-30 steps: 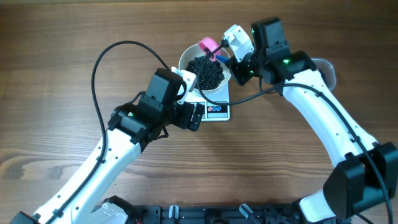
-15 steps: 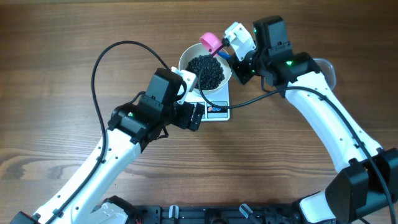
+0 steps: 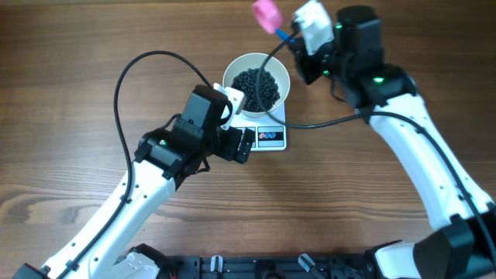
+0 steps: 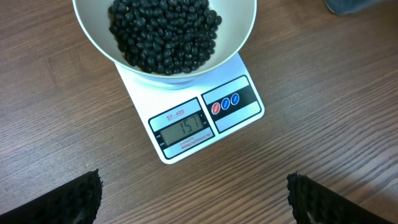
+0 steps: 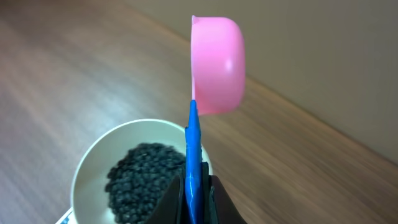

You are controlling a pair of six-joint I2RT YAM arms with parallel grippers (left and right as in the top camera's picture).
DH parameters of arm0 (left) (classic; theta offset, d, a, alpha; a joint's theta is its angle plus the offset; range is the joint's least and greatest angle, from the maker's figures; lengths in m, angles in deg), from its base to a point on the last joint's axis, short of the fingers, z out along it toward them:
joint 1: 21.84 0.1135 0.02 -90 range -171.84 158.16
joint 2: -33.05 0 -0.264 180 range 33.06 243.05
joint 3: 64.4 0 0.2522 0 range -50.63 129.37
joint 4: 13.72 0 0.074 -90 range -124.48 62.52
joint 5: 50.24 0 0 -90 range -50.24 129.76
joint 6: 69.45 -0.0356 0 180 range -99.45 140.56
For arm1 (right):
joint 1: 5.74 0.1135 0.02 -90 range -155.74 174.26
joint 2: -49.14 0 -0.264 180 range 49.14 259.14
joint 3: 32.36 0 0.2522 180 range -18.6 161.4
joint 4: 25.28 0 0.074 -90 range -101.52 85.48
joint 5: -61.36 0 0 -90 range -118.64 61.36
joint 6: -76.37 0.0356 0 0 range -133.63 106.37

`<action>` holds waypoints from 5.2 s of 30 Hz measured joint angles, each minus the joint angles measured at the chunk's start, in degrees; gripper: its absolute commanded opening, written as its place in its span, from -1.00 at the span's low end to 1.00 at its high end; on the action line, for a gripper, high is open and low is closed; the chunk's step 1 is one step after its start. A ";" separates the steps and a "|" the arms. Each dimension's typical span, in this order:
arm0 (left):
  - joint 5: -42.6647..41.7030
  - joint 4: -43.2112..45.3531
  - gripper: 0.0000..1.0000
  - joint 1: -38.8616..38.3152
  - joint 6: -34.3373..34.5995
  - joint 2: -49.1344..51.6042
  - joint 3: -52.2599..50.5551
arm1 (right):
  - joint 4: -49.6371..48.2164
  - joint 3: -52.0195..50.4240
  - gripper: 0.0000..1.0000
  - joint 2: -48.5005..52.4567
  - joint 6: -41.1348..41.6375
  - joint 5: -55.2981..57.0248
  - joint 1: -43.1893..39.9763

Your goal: Scoop item into bowl and weigh 150g on scale

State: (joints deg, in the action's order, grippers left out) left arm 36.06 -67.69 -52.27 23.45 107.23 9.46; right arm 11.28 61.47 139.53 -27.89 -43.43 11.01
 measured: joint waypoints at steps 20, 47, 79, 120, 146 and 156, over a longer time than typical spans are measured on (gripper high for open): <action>-0.02 -0.02 1.00 0.00 0.00 0.00 -0.04 | -1.68 0.07 -0.91 6.08 5.05 -15.78 -3.43; 0.00 0.00 1.00 0.00 0.00 0.00 -0.04 | 14.71 0.11 -0.91 10.25 -7.15 1.79 5.33; 0.00 0.00 1.00 0.00 0.00 0.00 -0.04 | 13.73 0.11 -0.91 10.29 19.43 -13.75 0.92; 0.00 0.00 1.00 0.00 0.00 0.00 -0.04 | 10.58 0.11 -0.91 8.17 7.61 -6.12 -0.15; 0.00 0.00 1.00 0.00 0.00 0.00 -0.04 | 9.70 0.11 -0.91 8.17 9.27 -9.14 0.28; 0.00 0.00 1.00 0.00 0.00 0.00 -0.04 | 9.27 0.11 -0.91 8.17 18.21 -9.55 0.28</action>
State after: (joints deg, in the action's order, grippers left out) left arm 36.06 -67.69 -52.27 23.45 107.23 9.42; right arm 20.55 61.58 147.71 -9.68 -52.98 11.30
